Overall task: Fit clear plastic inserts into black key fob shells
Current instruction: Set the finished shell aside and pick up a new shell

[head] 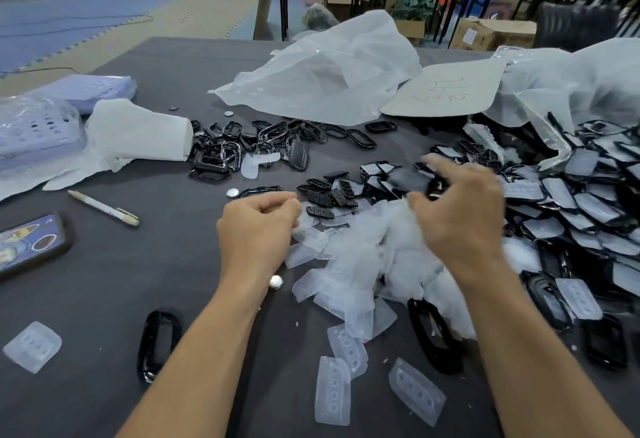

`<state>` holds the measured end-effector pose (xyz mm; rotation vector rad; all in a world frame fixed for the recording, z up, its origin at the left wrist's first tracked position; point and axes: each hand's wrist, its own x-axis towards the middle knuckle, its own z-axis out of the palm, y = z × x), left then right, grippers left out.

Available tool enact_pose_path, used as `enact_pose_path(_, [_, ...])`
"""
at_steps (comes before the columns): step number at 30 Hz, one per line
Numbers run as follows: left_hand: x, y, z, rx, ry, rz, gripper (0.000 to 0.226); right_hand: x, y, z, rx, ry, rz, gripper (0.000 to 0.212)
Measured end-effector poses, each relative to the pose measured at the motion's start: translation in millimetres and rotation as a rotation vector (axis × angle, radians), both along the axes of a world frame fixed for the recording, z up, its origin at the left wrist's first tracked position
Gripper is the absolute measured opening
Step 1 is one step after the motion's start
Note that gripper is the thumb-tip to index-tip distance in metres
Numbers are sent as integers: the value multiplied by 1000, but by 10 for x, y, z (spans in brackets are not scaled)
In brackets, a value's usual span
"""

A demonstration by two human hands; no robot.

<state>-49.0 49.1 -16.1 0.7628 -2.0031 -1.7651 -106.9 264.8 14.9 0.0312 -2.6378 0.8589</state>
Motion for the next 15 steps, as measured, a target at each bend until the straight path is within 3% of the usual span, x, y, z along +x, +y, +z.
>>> enact_pose_path(3, [12, -69, -10, -225, -19, 85, 18, -42, 152, 22, -15, -32, -191, 70])
enact_pose_path(6, [-28, -169, -53, -482, -59, 50, 38, 28, -13, -92, 30, -7, -72, 58])
enact_pose_path(9, [-109, -249, -112, -697, -264, -147, 58, 95, -239, -177, 61, -17, 86, 47])
enact_pose_path(12, [-145, -266, -172, -849, -244, -206, 46, 118, -382, -258, 93, -70, 243, 38])
enact_pose_path(15, [-141, -294, -151, -813, -168, -75, 25, 130, -465, -319, 118, -120, 335, 34])
